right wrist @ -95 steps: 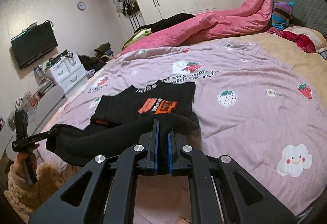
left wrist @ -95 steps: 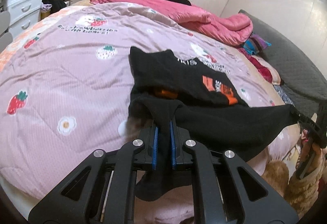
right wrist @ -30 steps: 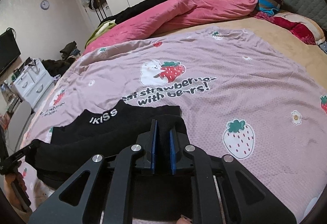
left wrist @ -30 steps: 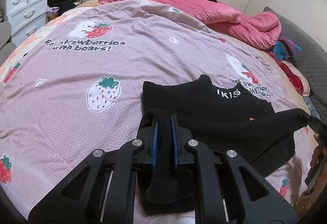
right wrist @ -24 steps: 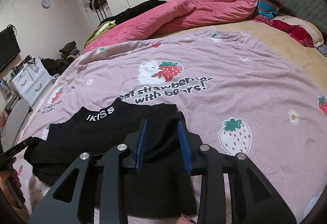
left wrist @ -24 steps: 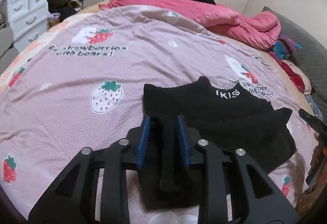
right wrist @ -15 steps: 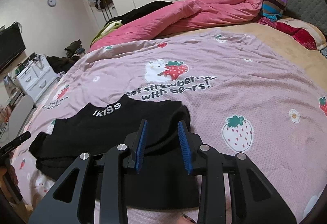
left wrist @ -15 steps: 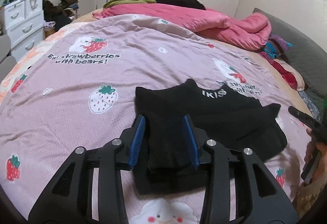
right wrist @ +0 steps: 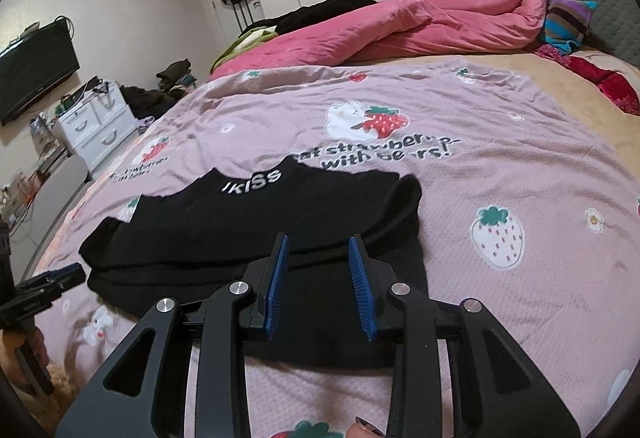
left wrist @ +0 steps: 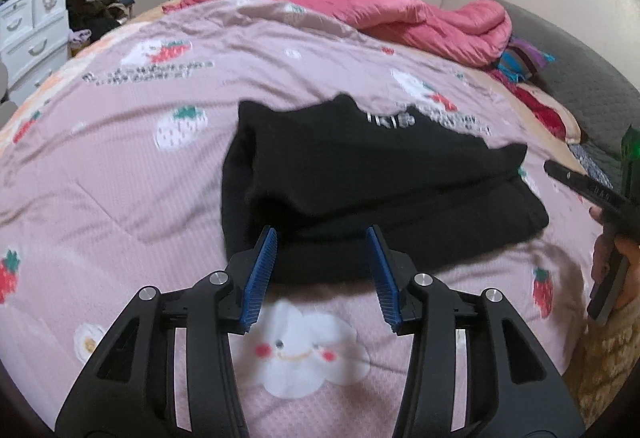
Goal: Fold small clothes
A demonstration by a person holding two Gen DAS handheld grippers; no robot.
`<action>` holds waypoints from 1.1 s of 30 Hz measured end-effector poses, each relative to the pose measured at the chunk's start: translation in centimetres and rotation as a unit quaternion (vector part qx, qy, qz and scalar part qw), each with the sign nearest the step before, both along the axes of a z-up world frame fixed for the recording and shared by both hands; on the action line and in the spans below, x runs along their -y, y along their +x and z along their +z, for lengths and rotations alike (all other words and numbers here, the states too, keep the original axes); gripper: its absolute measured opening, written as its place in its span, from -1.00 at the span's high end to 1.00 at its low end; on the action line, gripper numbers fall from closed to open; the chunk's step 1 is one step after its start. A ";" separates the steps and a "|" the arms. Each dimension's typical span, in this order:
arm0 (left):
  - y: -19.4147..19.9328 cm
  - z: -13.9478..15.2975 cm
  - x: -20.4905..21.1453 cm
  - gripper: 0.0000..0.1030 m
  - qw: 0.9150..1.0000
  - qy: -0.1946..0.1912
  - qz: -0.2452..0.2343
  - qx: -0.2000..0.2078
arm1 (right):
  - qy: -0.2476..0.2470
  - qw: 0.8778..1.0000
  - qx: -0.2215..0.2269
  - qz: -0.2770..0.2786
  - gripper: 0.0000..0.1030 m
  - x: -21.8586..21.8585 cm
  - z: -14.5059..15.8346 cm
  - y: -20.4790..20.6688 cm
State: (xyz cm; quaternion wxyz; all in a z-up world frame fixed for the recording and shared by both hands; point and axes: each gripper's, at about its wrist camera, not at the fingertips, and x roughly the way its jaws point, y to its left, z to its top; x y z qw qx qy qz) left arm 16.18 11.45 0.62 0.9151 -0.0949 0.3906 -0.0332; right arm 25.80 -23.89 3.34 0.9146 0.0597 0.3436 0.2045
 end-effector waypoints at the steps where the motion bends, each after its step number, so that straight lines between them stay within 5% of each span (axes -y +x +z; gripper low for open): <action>1: 0.0 -0.4 0.1 0.26 1.000 0.001 -0.001 -0.005 | -0.002 1.000 -0.002 0.002 0.41 -0.1 -0.2 -0.2; 18: 5.1 -1.3 1.0 0.26 1.000 0.015 -0.006 -0.019 | -0.050 0.998 -0.044 0.019 0.41 -2.0 -4.2 0.6; 33: 12.2 -0.7 -2.7 0.26 0.998 -0.050 0.014 -0.019 | -0.111 0.992 -0.057 0.033 0.40 -4.8 -5.9 5.9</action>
